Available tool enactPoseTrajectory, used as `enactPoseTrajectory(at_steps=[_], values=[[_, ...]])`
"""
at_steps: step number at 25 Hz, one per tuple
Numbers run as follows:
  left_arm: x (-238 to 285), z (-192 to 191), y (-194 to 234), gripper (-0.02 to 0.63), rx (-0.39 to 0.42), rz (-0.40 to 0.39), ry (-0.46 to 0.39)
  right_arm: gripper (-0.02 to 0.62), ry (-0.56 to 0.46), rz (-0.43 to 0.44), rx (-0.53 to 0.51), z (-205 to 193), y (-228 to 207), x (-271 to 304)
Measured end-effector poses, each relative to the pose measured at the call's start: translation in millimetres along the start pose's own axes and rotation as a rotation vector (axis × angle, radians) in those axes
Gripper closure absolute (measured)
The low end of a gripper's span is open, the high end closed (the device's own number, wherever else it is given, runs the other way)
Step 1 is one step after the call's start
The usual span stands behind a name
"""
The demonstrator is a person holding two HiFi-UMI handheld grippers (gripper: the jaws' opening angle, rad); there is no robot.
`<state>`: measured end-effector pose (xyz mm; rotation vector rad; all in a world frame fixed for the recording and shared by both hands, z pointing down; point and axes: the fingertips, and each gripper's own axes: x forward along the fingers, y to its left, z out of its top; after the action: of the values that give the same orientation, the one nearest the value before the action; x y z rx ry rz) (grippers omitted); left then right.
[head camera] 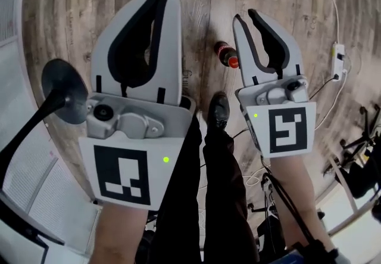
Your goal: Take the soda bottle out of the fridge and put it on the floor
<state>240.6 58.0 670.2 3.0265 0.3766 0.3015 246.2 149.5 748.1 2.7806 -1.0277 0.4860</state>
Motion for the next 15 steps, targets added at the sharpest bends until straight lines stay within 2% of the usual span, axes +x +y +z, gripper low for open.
enactPoseTrajectory(at_steps=[2, 6, 15], values=[[-5, 32, -1, 0.589, 0.022, 0.012, -0.033, 0.543, -0.043, -0.011, -0.009, 37, -2, -9], [-13, 98, -5, 0.589, 0.079, 0.034, -0.093, 0.575, -0.138, -0.022, -0.052, 121, -6, -29], [-45, 241, -16, 0.589, 0.159, 0.064, -0.201, 0.581, -0.343, -0.004, -0.129, 301, -10, -75]])
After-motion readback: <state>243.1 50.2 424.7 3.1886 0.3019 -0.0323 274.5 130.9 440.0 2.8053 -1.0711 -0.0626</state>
